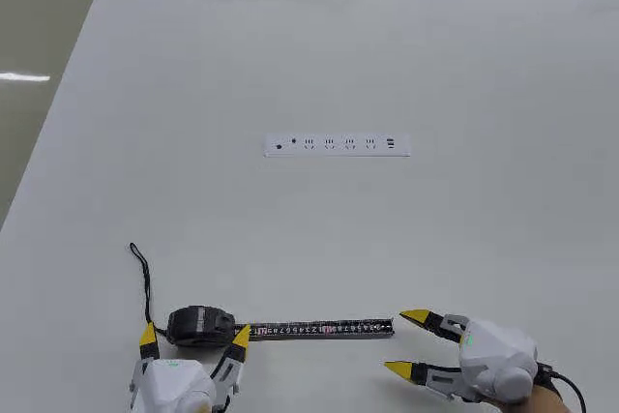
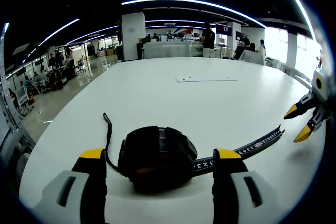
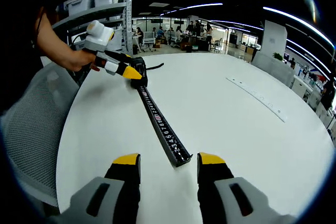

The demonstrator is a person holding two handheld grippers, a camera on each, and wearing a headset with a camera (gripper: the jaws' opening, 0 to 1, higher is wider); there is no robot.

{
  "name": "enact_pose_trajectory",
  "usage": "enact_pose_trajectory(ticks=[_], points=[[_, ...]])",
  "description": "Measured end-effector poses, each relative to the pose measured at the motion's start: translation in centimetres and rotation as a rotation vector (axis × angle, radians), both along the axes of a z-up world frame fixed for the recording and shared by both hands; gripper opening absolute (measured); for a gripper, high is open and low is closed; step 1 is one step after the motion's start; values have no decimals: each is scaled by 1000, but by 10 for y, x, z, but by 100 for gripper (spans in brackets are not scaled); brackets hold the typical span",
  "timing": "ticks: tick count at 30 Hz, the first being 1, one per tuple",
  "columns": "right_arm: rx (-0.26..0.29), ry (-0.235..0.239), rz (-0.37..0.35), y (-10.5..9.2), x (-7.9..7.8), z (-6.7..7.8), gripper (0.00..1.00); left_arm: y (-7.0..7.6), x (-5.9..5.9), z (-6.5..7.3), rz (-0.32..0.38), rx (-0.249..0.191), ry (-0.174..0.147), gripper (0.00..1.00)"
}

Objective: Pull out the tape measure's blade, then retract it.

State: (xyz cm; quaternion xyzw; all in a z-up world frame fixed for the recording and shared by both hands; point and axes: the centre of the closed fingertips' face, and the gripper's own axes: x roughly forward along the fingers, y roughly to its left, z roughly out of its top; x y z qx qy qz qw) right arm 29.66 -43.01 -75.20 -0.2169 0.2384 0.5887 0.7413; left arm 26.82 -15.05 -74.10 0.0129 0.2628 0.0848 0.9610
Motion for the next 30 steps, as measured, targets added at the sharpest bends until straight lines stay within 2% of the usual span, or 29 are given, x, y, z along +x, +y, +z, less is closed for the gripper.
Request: enact_pose_trajectory(ticks=[1, 2, 4, 7, 10, 16, 24, 30], points=[[-2, 1, 6, 0, 1, -1, 42, -1, -1, -1, -9, 9, 12, 80], [-4, 1, 26, 0, 0, -1, 41, 0, -1, -1, -6, 5, 4, 80], [-12, 2, 65, 0, -1, -4, 39, 1, -2, -4, 7, -2, 13, 79], [-13, 5, 87, -1, 3, -4, 35, 5, -2, -6, 37, -39, 13, 76], [-24, 5, 114, -1, 7, -10, 32, 6, -1, -7, 48, -56, 9, 73], [-31, 27, 160, 1, 14, -17, 29, 5, 2, -8, 51, -67, 6, 70], [-37, 61, 221, 4, 17, -25, 26, 5, 6, -7, 52, -71, -8, 67], [-28, 80, 237, 4, 20, -31, 20, 6, 7, -7, 57, -78, -10, 66]])
